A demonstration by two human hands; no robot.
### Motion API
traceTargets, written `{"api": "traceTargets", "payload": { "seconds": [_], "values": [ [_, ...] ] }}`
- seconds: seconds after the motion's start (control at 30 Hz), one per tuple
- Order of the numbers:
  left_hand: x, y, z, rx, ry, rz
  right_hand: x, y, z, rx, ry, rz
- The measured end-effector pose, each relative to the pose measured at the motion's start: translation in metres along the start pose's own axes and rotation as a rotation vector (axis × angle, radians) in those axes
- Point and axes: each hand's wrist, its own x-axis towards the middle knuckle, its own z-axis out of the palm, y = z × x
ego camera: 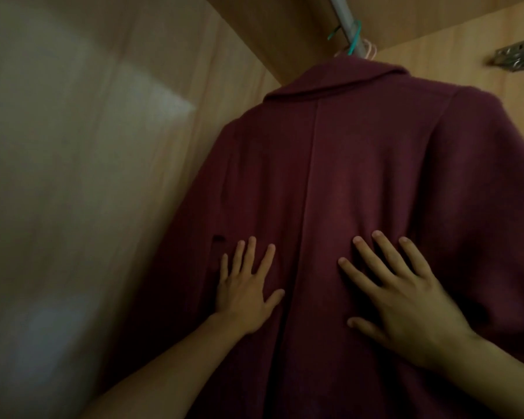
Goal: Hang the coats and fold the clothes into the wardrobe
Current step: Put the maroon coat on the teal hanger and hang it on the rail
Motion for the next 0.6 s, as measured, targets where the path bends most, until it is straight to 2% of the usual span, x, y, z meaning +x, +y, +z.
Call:
{"api": "traceTargets", "payload": {
  "seconds": [0.1, 0.2, 0.6],
  "values": [
    [-0.025, 0.004, -0.013, 0.000, -0.010, 0.026, -0.011, -0.012, -0.009, 0.035, 0.013, 0.010],
    [-0.045, 0.005, -0.027, -0.044, 0.056, 0.059, -0.023, -0.024, -0.016, 0.053, 0.023, 0.023],
    [-0.087, -0.002, -0.078, -0.297, 0.100, -0.064, -0.033, -0.047, -0.064, 0.096, -0.033, 0.055]
  ]
}}
